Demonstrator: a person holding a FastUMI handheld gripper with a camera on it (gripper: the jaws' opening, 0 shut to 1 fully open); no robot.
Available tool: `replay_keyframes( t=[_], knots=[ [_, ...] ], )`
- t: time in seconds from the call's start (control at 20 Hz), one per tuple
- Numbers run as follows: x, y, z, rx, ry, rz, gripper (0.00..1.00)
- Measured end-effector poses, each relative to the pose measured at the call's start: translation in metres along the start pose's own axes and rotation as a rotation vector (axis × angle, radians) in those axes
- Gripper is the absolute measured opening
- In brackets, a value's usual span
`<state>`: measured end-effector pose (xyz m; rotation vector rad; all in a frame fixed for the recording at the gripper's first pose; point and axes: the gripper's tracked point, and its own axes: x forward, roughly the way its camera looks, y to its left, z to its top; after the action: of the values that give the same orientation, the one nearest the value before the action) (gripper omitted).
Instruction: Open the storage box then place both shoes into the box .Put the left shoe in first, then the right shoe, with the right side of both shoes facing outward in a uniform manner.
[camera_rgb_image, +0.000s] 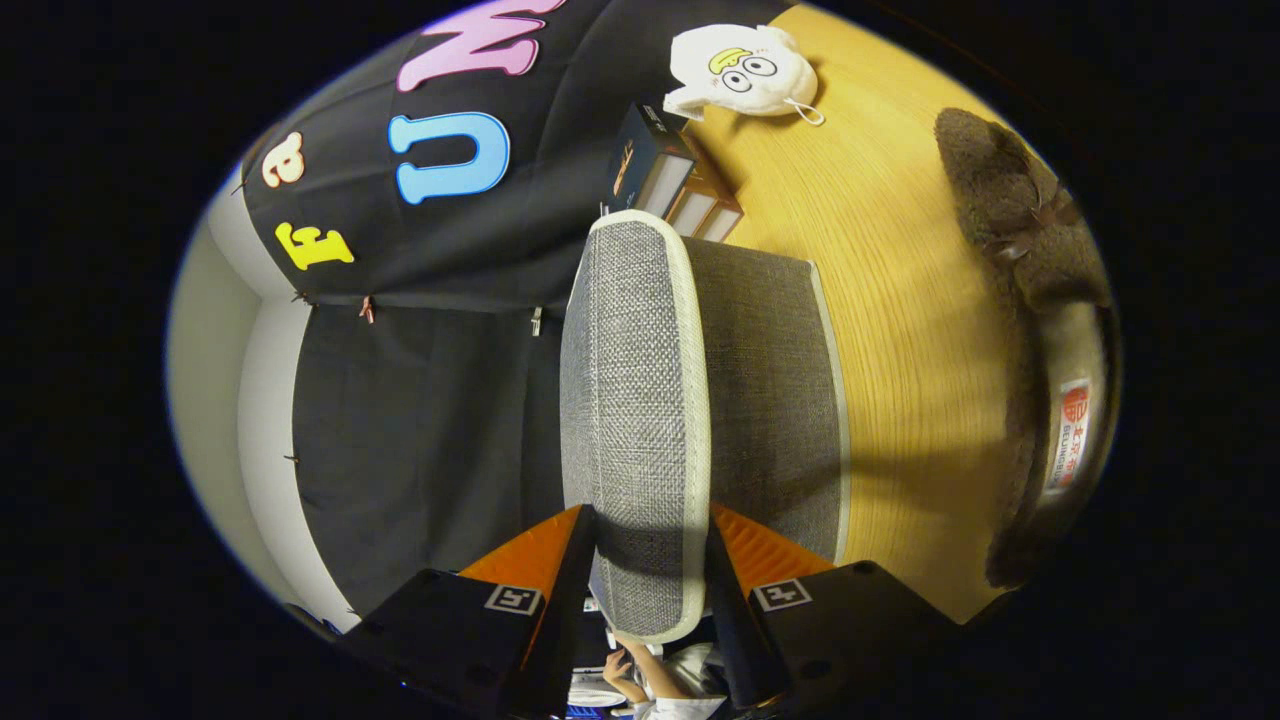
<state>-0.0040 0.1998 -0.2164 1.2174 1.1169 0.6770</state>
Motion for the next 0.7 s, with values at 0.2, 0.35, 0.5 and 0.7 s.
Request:
replay_keyframes(
  t=[0.2,0.35,0.5,0.7],
  knots=[
    [-0.003,0.015,0.002,0.034,0.000,0.027,0.20],
    [-0.009,0.019,0.000,-0.009,-0.014,-0.008,0.07],
    [-0.006,0.044,-0.003,-0.045,0.004,0.016,0.05],
    [0.003,0.093,-0.006,-0.135,0.013,0.041,0.05]
  ],
)
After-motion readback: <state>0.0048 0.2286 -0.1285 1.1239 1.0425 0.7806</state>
